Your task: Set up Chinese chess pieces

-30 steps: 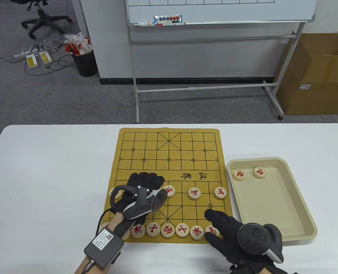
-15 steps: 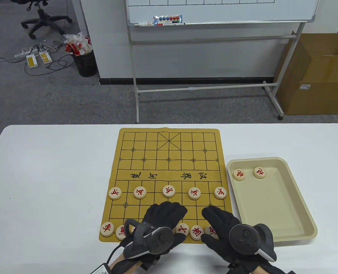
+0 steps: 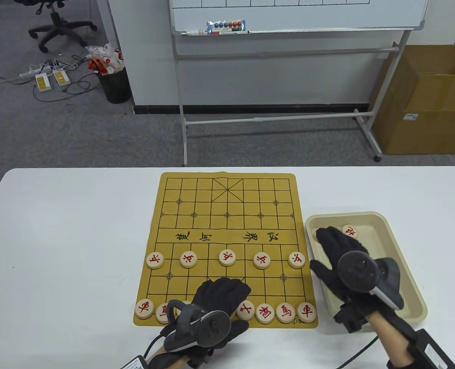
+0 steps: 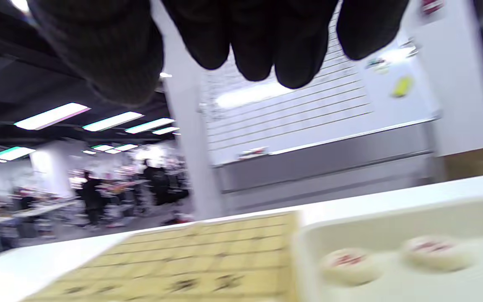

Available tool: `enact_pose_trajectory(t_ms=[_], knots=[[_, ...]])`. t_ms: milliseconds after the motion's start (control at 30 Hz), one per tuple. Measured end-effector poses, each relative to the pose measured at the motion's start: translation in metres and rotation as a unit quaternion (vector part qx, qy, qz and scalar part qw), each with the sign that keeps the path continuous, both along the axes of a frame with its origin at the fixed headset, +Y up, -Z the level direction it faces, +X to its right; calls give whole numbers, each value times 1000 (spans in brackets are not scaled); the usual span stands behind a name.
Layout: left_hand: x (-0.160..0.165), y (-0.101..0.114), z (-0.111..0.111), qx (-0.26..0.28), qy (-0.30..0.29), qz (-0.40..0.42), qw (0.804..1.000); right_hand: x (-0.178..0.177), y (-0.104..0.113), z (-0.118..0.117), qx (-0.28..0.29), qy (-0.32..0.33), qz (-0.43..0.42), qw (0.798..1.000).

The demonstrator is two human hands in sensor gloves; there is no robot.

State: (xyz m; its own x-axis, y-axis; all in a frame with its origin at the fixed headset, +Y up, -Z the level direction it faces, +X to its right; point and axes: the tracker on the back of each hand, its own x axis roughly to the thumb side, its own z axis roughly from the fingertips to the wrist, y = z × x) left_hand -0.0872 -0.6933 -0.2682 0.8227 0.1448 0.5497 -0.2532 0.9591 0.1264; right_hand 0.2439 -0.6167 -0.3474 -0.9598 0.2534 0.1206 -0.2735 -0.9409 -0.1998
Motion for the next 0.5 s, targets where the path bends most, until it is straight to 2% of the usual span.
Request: enact_pose_trajectory(t_ms=[100, 133, 200, 300, 400, 500], knots=[[1, -1, 1, -3, -3, 0, 1000, 34, 0, -42, -40, -73, 34, 996], [1, -1, 1, -4, -4, 0, 1000, 45, -6, -61, -76, -92, 45, 992], [1, -2, 1, -6, -5, 2, 1000, 57, -21, -89, -130, -117, 67, 982], [2, -3, 1, -14, -6, 2, 1000, 67, -55, -126, -216, -144, 122, 958], [2, -6, 0, -18, -7, -4, 1000, 68, -80, -145, -292, -181, 157, 926], [2, -7, 0, -23, -8, -3, 1000, 64, -97, -157, -298, -184, 183, 919]])
